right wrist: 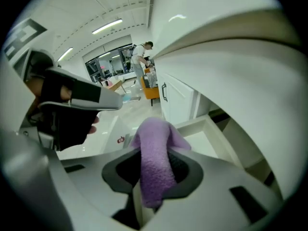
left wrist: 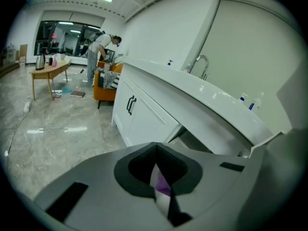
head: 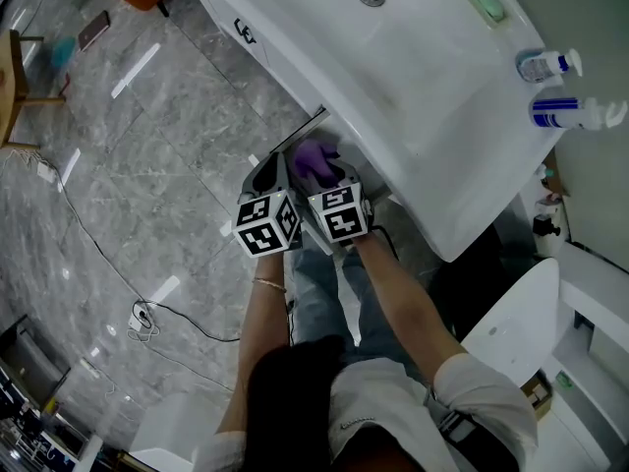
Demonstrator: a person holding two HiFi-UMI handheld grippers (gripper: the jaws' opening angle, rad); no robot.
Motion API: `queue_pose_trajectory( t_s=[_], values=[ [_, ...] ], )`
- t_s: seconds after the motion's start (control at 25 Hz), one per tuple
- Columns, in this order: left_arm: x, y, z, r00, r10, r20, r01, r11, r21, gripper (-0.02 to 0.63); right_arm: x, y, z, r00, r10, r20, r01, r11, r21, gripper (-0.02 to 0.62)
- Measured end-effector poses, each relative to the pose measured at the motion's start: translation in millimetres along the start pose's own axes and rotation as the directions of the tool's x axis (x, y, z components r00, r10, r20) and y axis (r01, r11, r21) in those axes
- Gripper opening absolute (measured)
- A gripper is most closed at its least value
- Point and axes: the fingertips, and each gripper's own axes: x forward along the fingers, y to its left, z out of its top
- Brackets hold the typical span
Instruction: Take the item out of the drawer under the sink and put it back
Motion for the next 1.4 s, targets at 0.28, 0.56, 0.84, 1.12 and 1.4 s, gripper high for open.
queue_pose_trajectory(
  t_s=[0.28,0.56,0.84,1.12,1.4],
  values=[
    [-29.2,-15.6,7.5,1.000,-0.024,0.012,0.024,1.000,-0.008,0.005,-45.4,15.1,24.7,0.995,0.031,0.091,-0.035,0.998,0.043,0.103],
    [-67.0,-36.2,11.1,0.999,0.002,0.051,-0.002,1.000,0.013,0.005,-88.3,27.7,53.3,0.987,0.035,0.154,-0.034,0.999,-0.012,0.103],
    [-107.4,-58.1,35.4,0.989,0.015,0.146,-0.020,0.999,0.039,0.005,-132.5,38.8,89.3,0.968,0.055,0.245,-0.038,0.997,-0.071,0.103],
    [-146.4,-80.6,52.6,0.973,0.027,0.229,-0.035,0.999,0.033,0.005,-192.1,40.3,121.2,0.935,0.059,0.351,-0.021,0.993,-0.112,0.104],
    [-184.7,-124.9,79.6,0.947,-0.020,0.322,-0.013,0.995,0.102,0.005,-246.7,35.1,140.0,0.891,0.048,0.452,0.008,0.993,-0.122,0.104]
  ],
)
